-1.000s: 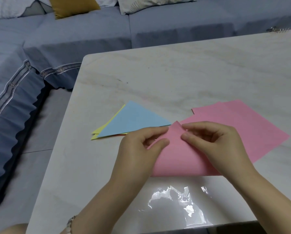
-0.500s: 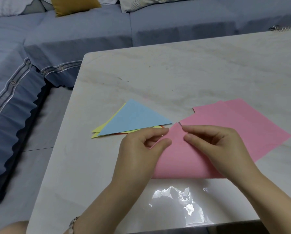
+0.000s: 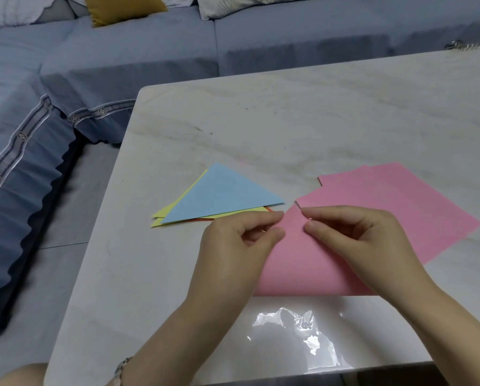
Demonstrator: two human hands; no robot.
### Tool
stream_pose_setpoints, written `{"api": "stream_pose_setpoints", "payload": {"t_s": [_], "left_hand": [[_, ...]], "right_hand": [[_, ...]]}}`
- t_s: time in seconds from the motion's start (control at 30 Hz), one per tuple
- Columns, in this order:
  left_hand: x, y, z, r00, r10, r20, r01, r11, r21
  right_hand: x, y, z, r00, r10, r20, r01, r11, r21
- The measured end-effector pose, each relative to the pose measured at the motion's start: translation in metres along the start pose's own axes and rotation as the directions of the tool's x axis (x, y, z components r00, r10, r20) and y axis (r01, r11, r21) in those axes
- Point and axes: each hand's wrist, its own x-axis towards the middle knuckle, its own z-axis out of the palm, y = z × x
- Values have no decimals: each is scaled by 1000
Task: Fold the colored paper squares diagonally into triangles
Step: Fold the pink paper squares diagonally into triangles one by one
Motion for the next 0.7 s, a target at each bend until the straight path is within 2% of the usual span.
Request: {"api": "stream_pose_setpoints", "payload": {"t_s": [0.27, 0.43, 0.53, 0.7], "left_hand": [[1, 0, 1, 1000, 7, 10, -7, 1000, 7], [1, -5, 2, 1000, 3, 9, -3, 1000, 27], [5, -13, 5, 1000, 0, 3, 0, 999, 52], [22, -29, 9, 1000, -12, 6, 11, 993, 122]], "right_hand": [[1, 0, -1, 1000, -4, 14, 4, 1000, -19], [8, 2, -1, 997, 47, 68, -44, 998, -41], [23, 0, 0, 982, 86, 167, -69, 992, -106], [57, 7, 3, 932, 118, 343, -13, 956, -293]]}}
